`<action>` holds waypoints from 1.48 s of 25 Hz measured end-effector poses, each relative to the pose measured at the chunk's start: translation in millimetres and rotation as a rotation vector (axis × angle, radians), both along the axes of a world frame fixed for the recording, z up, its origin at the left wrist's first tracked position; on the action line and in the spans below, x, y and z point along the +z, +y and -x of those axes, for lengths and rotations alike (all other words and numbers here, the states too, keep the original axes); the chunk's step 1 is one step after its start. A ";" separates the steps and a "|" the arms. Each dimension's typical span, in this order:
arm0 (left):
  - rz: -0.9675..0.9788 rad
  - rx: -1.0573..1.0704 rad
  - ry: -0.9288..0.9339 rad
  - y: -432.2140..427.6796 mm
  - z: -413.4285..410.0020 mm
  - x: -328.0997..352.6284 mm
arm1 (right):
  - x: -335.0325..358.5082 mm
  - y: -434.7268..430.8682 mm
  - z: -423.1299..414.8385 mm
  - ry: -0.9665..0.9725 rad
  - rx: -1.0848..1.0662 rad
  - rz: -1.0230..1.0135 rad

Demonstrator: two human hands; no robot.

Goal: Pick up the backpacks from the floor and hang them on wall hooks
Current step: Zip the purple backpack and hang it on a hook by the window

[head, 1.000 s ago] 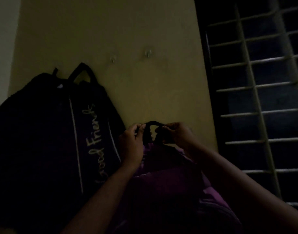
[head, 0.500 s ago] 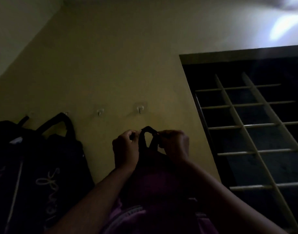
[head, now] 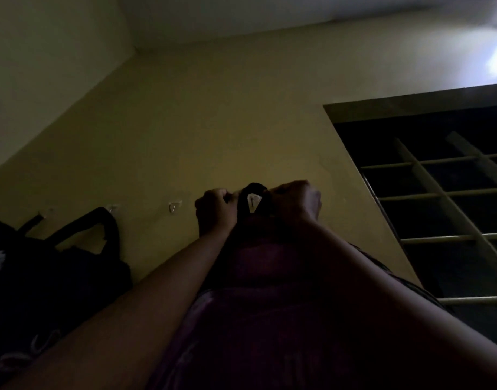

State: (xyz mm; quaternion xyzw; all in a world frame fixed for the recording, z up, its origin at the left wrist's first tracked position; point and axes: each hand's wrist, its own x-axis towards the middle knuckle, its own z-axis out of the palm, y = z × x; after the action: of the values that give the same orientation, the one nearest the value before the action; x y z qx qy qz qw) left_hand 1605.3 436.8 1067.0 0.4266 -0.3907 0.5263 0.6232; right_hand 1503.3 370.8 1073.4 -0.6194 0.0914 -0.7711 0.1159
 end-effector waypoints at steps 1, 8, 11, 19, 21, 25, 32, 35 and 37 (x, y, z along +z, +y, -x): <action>-0.016 -0.029 0.039 -0.6 -1.5 0.9 | 1.4 -1.5 -0.2 -0.004 0.019 -0.014; -0.098 -0.162 0.173 2.6 -0.3 -16.9 | -14.7 0.4 -0.9 0.046 0.018 -0.078; -0.199 -0.218 0.200 10.0 7.5 -39.0 | -40.8 8.8 3.6 0.116 0.013 -0.068; -0.384 -0.261 0.298 65.2 41.7 -80.4 | -87.7 39.4 41.4 0.357 -0.077 -0.108; -0.454 -0.319 0.291 83.3 49.6 -96.7 | -101.0 55.4 56.4 0.381 -0.065 -0.103; -0.550 -0.461 0.340 118.0 71.3 -135.2 | -133.3 91.4 93.0 0.369 0.064 -0.180; -0.500 -0.743 0.594 203.8 173.6 -257.6 | -268.0 165.5 179.6 0.358 0.522 -0.529; -0.507 -0.764 0.720 240.6 224.4 -335.1 | -343.2 196.9 227.6 0.406 0.653 -0.717; -0.523 -0.772 0.791 259.2 253.0 -389.0 | -392.4 219.4 257.9 0.421 0.693 -0.806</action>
State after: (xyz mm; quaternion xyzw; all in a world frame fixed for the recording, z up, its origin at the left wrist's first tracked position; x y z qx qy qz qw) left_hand 1352.2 696.1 678.0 0.5560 -0.3723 -0.0491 0.7415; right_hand 1245.4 590.1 680.9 -0.6603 0.1907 -0.4522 0.5684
